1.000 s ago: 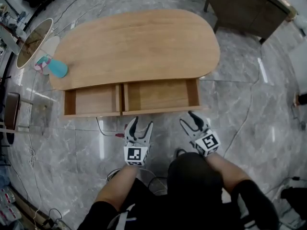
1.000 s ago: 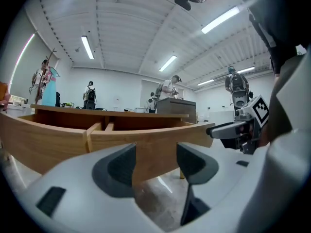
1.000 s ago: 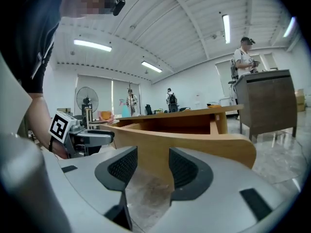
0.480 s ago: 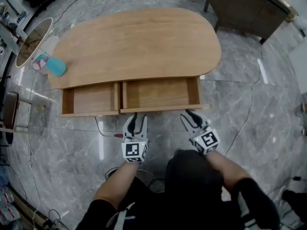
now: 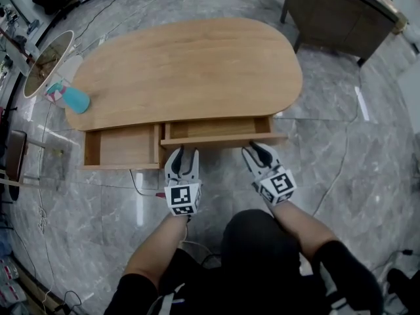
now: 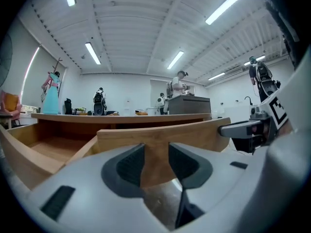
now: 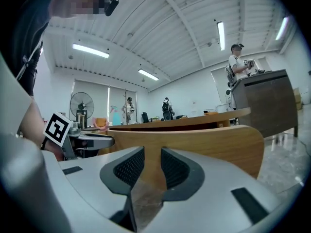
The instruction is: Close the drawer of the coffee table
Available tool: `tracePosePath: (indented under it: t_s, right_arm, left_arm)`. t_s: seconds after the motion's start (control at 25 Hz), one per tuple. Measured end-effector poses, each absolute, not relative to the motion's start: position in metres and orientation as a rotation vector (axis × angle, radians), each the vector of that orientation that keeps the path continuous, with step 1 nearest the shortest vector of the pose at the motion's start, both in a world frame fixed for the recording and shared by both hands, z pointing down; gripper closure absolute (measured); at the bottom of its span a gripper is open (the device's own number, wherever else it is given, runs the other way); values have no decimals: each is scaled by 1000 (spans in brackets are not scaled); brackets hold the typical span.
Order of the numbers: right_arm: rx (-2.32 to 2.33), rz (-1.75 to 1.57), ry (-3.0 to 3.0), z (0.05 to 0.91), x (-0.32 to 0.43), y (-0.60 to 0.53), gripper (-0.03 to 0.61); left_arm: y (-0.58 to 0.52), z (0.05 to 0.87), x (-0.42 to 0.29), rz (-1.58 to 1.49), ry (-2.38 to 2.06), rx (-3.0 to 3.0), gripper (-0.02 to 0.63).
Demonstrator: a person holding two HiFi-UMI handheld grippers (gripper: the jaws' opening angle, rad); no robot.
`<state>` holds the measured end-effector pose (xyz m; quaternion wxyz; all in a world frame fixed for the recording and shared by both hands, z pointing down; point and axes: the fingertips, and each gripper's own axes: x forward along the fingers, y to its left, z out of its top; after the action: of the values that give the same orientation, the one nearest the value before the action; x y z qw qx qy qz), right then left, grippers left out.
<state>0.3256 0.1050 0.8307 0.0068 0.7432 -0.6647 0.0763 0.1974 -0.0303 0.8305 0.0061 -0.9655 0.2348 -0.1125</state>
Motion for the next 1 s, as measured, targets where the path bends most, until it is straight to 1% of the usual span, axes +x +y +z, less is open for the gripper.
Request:
tracePosePath:
  t_s: [0.36,1.0]
  right_arm:
    - [2339,211,-2056,831,350,73,472]
    - [2382,207,-2011,832,396,30,473]
  left_arm:
    - [-61,830,228,-321,797,-3001,460]
    - [-103,830,273,-370,810,-2955,457]
